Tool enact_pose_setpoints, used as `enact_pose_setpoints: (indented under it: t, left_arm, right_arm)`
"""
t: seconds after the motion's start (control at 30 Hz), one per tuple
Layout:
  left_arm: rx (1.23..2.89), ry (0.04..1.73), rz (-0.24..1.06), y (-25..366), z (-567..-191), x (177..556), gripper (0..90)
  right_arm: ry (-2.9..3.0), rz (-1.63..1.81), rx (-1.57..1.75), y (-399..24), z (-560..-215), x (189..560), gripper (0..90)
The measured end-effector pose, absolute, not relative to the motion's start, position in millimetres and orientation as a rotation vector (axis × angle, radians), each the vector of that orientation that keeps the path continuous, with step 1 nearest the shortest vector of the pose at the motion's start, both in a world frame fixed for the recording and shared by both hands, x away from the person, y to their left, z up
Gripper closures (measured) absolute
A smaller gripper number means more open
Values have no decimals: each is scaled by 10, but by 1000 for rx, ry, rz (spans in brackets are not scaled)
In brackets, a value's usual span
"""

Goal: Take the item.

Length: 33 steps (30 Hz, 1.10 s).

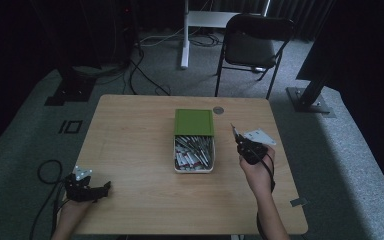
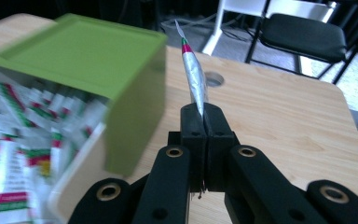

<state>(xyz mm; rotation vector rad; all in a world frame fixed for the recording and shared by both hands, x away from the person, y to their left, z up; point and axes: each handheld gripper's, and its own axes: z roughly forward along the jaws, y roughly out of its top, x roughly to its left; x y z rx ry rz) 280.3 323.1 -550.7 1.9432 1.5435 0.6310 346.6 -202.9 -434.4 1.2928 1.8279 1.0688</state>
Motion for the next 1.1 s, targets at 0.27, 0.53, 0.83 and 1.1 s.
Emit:
enact_pose_setpoints:
  t: [0.27, 0.53, 0.83, 1.1]
  left_arm:
    - [1943, 1544, 631, 3231, -5507, 2803, 14]
    - [1943, 1543, 631, 3231, -5507, 2803, 14]
    - [1943, 1544, 631, 3231, -5507, 2804, 14]
    - [1943, 1544, 631, 3231, -5507, 2803, 13]
  right_arm:
    - [1820, 1011, 1350, -2099, -4533, 3650, 894]
    - [1819, 973, 1411, -2150, -4751, 3856, 894]
    - [1788, 932, 1444, -2182, -4978, 4048, 892]
    - [1824, 872, 1476, -2178, -5207, 4192, 891]
